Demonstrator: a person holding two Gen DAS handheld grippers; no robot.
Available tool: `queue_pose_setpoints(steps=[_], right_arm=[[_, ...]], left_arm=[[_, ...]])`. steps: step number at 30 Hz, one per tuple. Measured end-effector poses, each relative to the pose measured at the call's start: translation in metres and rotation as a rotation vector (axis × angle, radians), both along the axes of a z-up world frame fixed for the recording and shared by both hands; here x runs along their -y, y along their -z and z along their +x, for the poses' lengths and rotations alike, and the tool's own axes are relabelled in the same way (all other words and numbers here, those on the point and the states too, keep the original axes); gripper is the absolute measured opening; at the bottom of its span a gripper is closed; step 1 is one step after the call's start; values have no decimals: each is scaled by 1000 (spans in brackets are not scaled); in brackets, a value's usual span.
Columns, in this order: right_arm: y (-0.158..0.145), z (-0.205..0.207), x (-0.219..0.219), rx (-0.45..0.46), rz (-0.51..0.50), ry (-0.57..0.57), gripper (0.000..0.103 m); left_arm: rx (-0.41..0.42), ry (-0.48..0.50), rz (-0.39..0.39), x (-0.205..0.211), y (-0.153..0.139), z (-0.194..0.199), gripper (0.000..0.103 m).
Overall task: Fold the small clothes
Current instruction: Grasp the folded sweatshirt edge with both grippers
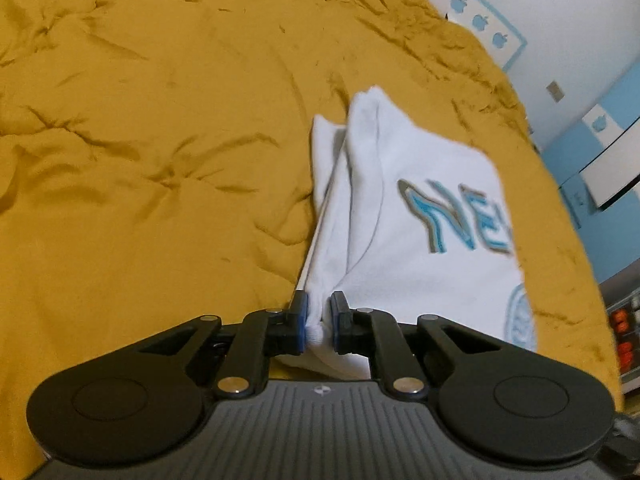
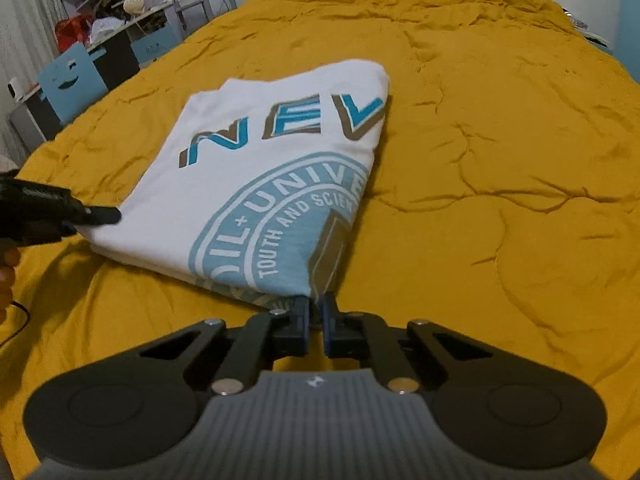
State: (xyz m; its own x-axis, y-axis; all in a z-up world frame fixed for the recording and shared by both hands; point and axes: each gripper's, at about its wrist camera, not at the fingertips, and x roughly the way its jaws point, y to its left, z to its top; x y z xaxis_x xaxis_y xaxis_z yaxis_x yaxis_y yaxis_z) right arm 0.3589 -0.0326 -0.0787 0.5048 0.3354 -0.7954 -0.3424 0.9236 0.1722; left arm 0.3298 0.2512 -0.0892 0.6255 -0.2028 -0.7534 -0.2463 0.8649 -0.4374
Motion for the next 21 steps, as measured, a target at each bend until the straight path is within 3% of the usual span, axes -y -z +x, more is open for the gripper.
queue_pose_setpoints(steps=[6,16,21], right_arm=[[8,3,8,-38,-4,-6,0],[14,8,14,-75,11,-11,0],[11,11,25,-124,18,-4,0]], left_arm=[[-59,-4,88,13,-7,7,14],[-147,-88,83,13,-9,-7,21],[-237,-18,134,16,-20,-9,27]])
